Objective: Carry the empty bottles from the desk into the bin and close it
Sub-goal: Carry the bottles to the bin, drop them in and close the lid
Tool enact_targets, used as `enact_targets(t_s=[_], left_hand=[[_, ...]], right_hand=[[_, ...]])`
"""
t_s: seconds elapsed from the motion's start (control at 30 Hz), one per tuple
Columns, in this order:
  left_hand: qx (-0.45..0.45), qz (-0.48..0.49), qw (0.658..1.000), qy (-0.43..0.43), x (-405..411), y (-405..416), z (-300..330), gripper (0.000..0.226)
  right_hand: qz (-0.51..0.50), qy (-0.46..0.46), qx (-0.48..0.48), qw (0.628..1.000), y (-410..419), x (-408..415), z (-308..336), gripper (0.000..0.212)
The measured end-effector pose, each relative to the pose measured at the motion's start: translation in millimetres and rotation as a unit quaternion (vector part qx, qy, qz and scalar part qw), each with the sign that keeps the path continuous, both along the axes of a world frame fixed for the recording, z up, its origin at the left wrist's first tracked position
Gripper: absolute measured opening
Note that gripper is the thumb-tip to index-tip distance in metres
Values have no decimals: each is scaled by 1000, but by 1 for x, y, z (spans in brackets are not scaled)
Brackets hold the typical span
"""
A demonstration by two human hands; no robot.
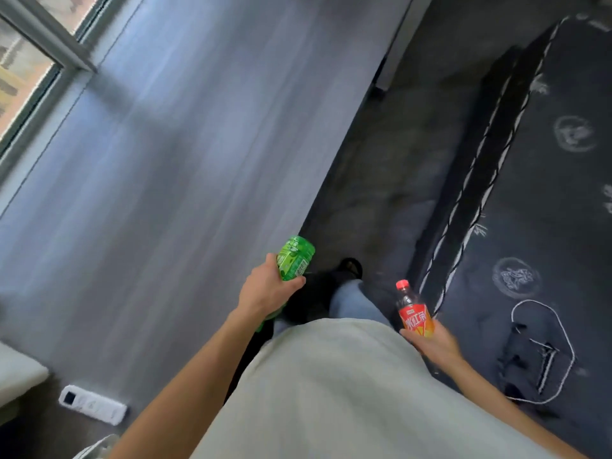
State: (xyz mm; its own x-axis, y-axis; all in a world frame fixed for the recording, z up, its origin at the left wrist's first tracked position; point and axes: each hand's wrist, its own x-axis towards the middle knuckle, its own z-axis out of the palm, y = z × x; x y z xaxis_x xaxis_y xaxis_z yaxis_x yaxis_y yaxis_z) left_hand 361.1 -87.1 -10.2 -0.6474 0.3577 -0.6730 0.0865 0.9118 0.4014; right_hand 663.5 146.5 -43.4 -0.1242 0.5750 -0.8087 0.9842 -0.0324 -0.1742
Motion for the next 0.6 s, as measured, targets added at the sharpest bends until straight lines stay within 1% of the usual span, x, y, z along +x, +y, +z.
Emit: enact_targets(t_s=[0.07,0.17,0.27,0.33,0.43,0.6], left_hand=[[0,-28,1000,-1,-8,38,0,69],[-15,-65,998,-10,-13,87,-4,66],[-35,-96,995,-4,-14,122,-8,62],[-54,-111,992,1,-19,139,-13,59],[-90,-125,988,-6,-29,156,-17,58],[-146,-126,981,-30,-55,184,-22,54]], right_hand=[[-54,-1,-15,998,11,18,-3,44],[-118,0,-28,993,42,34,-8,53],[-155,16,-31,987,85,30,-14,59],[-176,33,-35,983,115,17,-16,59],[-190,69,-27,979,165,-10,-14,50],[-170,87,8,982,251,-67,-10,57]])
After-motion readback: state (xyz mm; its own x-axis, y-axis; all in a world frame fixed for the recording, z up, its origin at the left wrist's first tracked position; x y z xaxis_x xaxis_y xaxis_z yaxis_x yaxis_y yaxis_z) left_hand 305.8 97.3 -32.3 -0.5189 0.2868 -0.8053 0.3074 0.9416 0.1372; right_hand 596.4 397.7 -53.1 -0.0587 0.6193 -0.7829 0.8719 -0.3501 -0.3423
